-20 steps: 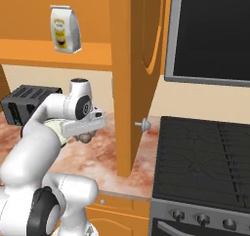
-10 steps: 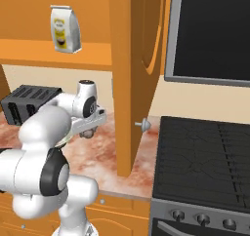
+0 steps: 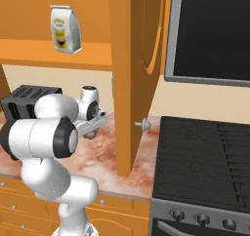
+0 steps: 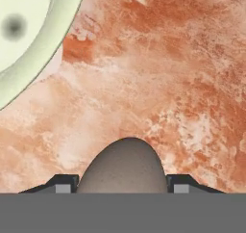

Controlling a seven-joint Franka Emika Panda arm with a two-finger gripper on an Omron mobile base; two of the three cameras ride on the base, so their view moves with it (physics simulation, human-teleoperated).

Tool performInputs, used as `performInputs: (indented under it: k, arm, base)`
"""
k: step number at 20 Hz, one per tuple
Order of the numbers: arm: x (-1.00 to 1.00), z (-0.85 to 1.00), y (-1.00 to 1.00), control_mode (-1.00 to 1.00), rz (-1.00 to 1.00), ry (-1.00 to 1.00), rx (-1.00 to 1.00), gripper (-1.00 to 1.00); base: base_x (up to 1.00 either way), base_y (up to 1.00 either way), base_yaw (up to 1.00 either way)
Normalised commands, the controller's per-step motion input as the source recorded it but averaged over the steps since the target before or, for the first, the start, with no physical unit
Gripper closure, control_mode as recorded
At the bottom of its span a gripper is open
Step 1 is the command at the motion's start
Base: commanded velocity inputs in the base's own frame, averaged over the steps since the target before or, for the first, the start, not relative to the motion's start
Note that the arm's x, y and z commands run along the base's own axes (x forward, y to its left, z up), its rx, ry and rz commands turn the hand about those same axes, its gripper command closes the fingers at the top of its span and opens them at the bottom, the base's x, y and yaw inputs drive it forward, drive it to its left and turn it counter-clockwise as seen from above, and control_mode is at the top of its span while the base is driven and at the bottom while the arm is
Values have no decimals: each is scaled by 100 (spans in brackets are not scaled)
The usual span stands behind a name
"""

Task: Pick the egg and butter from the fridge and place them by the bowl for mixing.

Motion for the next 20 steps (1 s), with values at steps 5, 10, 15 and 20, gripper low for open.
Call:
performInputs:
  k: [5,10,15,20]
  arm:
    - [37,-38,0,-100,3,0,0,100]
    - [31,-34,0,-100,1,0,0,100]
    - [26,-33,2,-100,0,0,0,100]
    - [21,-14,5,-100,0,0,0,-100]
  base:
    - [0,0,0]
    - [0,0,0]
    - [0,0,0]
    - [0,0,0]
